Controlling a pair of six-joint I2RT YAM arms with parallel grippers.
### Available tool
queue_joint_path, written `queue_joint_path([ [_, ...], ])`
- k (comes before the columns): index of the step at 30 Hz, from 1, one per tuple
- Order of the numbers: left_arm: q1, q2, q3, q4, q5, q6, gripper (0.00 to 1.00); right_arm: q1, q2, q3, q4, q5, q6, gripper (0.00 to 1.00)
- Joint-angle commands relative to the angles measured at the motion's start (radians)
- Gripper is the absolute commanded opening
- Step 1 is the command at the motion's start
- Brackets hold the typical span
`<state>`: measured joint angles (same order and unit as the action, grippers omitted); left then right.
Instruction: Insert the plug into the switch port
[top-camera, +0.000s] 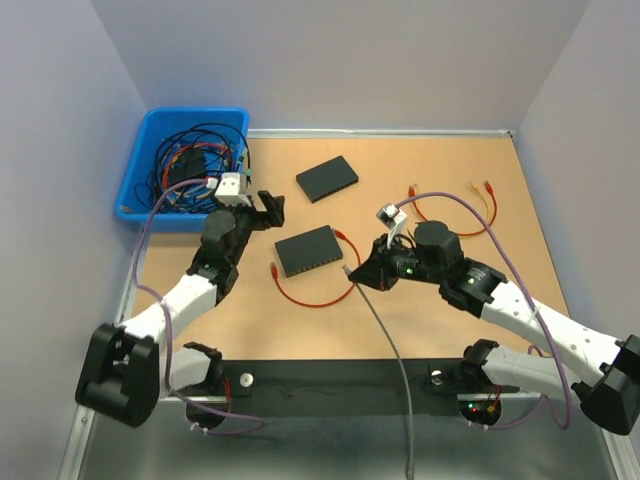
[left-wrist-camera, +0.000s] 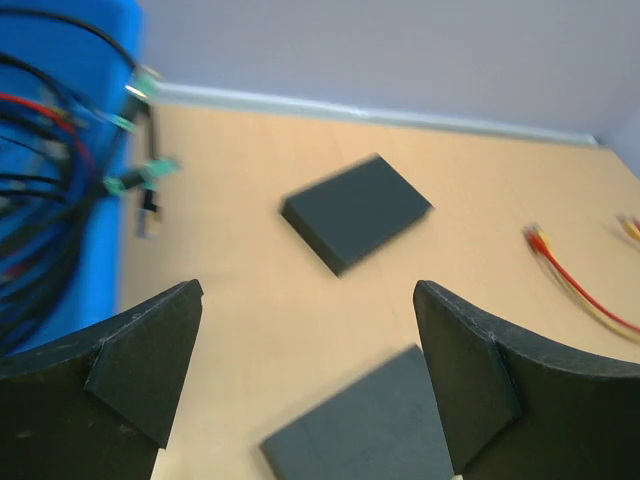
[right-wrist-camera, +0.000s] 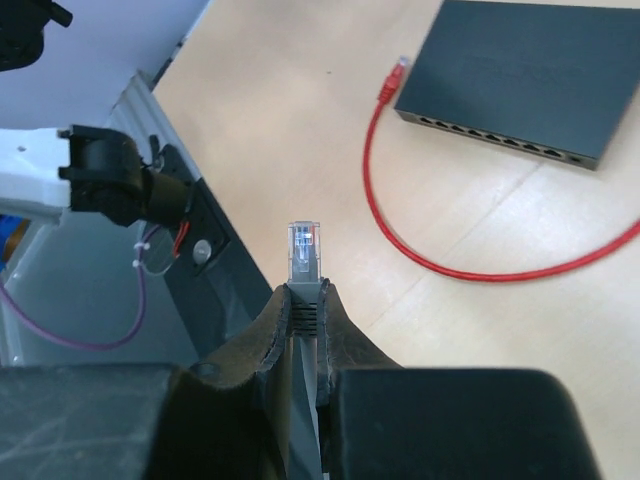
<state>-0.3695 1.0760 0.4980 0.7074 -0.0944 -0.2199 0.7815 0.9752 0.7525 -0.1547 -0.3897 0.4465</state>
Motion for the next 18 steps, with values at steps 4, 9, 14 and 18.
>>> queue_joint_path([
  [4,0.001,0.29,0.326,-0.145,0.297,-0.108,0.99,0.01,-0.012,-0.008,-0.074,0.245,0.06,0.0],
  [9,-0.009,0.516,0.502,-0.393,0.276,-0.024,0.99,0.01,0.051,-0.002,-0.094,0.318,0.075,0.01],
  [14,-0.023,0.605,0.547,-0.512,0.154,-0.033,0.99,0.01,0.155,0.011,-0.092,0.36,0.087,0.0],
  [18,-0.045,0.63,0.553,-0.583,0.07,-0.036,0.99,0.01,0.264,0.056,-0.08,0.384,0.093,0.0],
])
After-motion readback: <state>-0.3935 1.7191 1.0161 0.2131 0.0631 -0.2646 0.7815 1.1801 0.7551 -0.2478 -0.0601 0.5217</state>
